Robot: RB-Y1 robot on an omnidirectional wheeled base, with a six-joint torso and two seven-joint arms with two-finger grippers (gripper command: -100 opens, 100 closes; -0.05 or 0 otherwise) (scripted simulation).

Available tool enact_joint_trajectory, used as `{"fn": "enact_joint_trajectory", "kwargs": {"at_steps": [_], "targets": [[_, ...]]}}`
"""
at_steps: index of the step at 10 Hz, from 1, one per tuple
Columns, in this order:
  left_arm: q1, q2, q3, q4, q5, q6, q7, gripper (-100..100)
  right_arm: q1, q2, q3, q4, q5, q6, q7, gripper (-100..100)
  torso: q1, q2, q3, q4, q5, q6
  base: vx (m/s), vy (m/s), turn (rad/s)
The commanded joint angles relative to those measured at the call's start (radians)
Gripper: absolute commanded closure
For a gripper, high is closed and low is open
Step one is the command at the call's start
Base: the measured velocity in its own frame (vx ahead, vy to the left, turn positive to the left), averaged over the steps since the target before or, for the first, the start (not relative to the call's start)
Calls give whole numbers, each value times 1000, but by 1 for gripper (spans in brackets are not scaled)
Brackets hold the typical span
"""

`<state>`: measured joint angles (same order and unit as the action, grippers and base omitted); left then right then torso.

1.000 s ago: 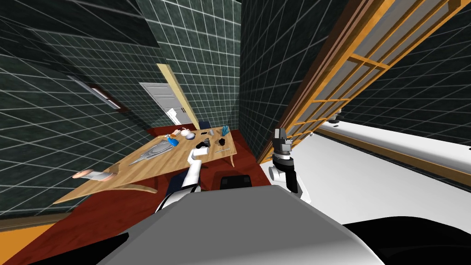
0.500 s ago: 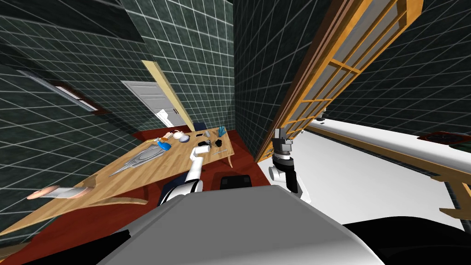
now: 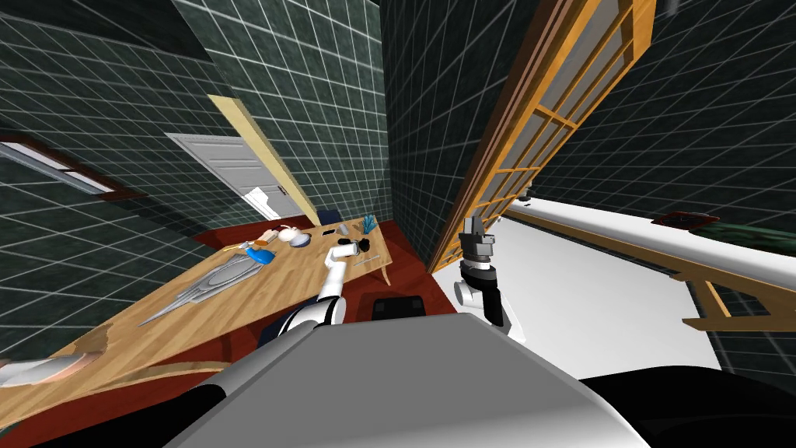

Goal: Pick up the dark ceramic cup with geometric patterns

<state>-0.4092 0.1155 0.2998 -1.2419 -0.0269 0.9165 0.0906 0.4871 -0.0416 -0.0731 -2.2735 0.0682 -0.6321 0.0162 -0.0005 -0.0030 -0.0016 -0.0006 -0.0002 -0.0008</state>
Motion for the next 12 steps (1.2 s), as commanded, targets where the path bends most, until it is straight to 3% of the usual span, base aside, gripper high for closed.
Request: {"fn": "enact_joint_trajectory", "kwargs": {"at_steps": [1,5,7,8,9,11,12], "targets": [[-15,-1,13,39,3,38,-6,-100,0,0,0,0,0,0,0,0,0,0,0,0,0,0,51,3,-143],[-36,8,39,130,5,121,-13,-100,0,0,0,0,0,0,0,0,1,-1,-1,0,0,0,70,17,-111],[-46,15,42,156,9,110,-14,-100,0,0,0,0,0,0,0,0,4,-4,-2,-1,1,-1,80,33,-49],[-45,15,42,157,9,113,-15,0,0,0,0,0,0,0,0,0,2,-1,-1,0,1,-1,9,4,2],[-38,14,38,177,11,85,-14,-100,0,0,0,0,0,0,0,0,1,1,1,0,0,-1,33,0,5],[-31,13,33,197,12,56,-12,-100,0,0,0,0,0,0,0,0,1,0,0,0,0,-1,50,8,6],[-36,15,35,195,12,67,-13,-100,0,0,0,0,0,0,0,0,1,0,0,0,0,-1,23,4,1]]}}
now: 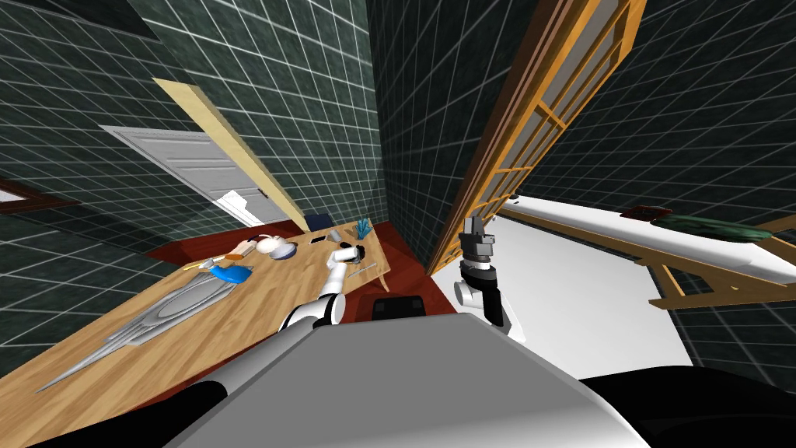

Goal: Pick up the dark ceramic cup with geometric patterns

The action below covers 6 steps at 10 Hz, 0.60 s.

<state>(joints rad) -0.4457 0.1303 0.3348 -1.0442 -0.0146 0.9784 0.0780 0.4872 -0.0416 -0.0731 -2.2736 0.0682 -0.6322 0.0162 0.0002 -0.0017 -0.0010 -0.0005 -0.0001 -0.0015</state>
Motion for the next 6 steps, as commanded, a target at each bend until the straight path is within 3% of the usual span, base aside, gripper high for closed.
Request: {"fn": "enact_joint_trajectory", "kwargs": {"at_steps": [1,5,6], "targets": [[0,0,0,0,0,0,0,100,0,0,0,0,0,0,0,0,0,0,0,0,0,0,0,0,0],[1,0,0,0,0,1,1,100,0,0,0,0,0,0,0,0,-1,2,2,1,-1,0,0,0,0],[1,0,0,0,0,1,0,0,0,0,0,0,0,0,0,0,-1,2,2,1,-1,0,0,0,0]]}}
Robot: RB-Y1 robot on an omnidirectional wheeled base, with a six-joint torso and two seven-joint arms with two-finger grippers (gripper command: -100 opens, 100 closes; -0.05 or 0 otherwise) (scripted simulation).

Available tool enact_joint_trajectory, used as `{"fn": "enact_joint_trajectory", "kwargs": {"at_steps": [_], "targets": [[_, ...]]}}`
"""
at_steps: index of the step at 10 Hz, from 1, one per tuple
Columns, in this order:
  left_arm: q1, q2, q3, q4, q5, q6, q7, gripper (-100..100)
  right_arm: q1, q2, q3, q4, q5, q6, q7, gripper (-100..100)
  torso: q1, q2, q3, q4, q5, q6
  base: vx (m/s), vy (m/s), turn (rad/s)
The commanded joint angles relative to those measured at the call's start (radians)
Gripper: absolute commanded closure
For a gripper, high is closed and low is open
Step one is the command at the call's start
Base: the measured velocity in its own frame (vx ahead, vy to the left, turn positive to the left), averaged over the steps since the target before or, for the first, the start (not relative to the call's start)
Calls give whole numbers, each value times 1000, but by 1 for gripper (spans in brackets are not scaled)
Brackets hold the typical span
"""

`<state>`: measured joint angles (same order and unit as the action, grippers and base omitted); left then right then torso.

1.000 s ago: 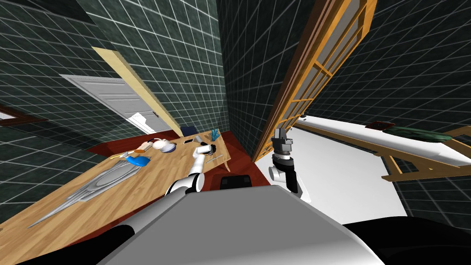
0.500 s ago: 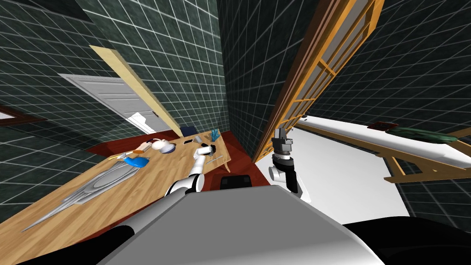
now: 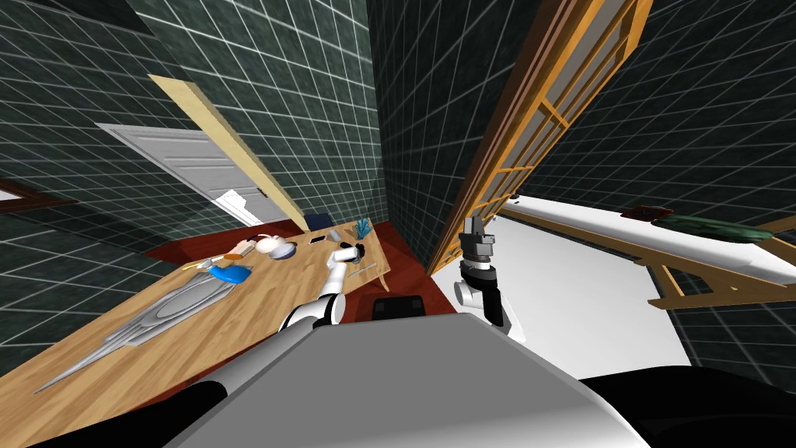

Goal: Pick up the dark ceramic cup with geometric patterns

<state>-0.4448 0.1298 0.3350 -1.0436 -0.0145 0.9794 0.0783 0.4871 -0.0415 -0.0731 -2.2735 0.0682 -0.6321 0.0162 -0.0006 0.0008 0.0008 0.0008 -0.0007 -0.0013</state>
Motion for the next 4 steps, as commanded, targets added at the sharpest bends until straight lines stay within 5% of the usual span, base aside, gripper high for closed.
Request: {"fn": "enact_joint_trajectory", "kwargs": {"at_steps": [1,3,4], "targets": [[-4,0,4,-27,-2,29,-2,100,0,0,0,0,0,0,0,0,0,0,0,0,0,0,-38,-8,-8],[-6,-1,4,-30,-4,32,0,100,0,0,0,0,0,0,0,0,-1,4,3,1,-1,0,-46,-6,-5],[-7,-1,4,-31,-4,36,-1,0,0,0,0,0,0,0,0,0,-1,3,2,1,-1,0,-5,-1,1]]}}
